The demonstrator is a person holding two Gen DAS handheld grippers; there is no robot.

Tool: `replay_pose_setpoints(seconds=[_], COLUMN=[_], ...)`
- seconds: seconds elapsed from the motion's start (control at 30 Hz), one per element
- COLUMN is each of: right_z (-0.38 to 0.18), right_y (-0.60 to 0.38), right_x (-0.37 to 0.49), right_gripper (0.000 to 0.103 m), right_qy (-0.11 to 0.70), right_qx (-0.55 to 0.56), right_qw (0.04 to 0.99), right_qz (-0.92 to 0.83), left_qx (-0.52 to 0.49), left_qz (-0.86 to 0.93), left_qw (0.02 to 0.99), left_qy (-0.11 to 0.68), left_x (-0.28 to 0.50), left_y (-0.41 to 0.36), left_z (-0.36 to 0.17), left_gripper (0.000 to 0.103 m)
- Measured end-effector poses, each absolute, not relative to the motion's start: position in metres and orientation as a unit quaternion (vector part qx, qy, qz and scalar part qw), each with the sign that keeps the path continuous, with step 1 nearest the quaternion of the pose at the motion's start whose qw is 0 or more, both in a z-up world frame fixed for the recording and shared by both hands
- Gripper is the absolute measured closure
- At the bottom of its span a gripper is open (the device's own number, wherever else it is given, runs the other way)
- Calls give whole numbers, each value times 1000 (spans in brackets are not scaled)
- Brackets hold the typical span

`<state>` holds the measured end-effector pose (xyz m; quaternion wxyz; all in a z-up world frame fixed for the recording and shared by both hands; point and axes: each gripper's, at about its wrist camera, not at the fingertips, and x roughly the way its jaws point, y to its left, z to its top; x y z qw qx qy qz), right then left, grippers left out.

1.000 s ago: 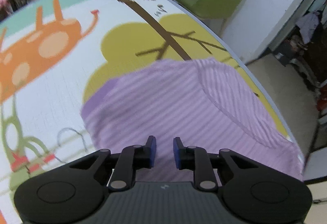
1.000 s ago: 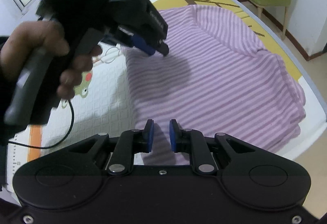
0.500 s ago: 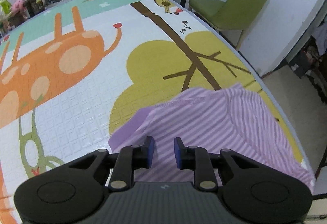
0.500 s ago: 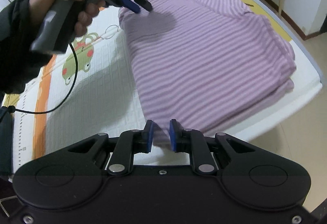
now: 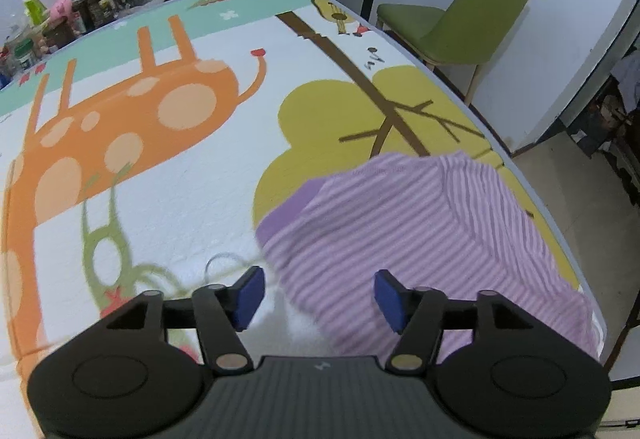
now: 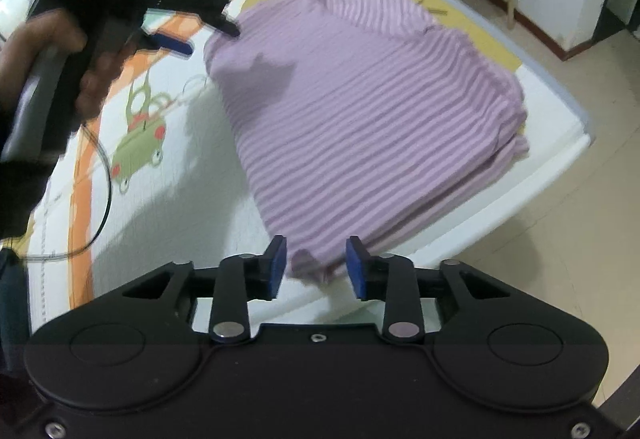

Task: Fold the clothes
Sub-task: 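Open both tools and lift them back from the shirt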

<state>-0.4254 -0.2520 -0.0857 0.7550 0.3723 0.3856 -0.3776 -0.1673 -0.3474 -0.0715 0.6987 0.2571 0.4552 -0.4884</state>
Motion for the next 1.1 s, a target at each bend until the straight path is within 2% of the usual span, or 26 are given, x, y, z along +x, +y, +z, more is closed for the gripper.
replay_pose_setpoints(seconds=[0.13, 0.37, 0.63, 0.7, 0.77, 0.9, 0.97, 1.1], right_z=[-79, -72, -65, -64, -61, -56, -54, -53], right_y=[-258, -263, -271, -272, -272, -273, -274, -276], right_x=[-423, -416, -412, -411, -410, -410, -412, -418], right_gripper=[66, 53, 50, 42, 38, 37, 35, 35], right_qy=[378, 366, 371, 376, 377, 388, 392, 400], right_qx=[365, 352, 334, 333, 328, 321, 321, 334], right_qw=[757, 757, 748, 744, 741, 732, 727, 715], right_qz=[-389, -411, -436, -441, -448, -459, -462, -467], left_qx=[263, 293, 312, 327, 339, 354, 362, 365], left_qz=[-489, -494, -498, -504, -510, -522, -527, -529], left_qw=[694, 684, 678, 672, 665, 650, 640, 633], left_qy=[459, 450, 441, 433, 428, 425, 426, 432], left_x=[-173, -186, -199, -206, -212, -220, -223, -226], left_y=[-328, -303, -283, -279, -276, -272, -271, -269], left_z=[-71, -71, -68, -68, -68, -68, -68, -70], left_gripper=[33, 28, 22, 20, 20, 16, 10, 9])
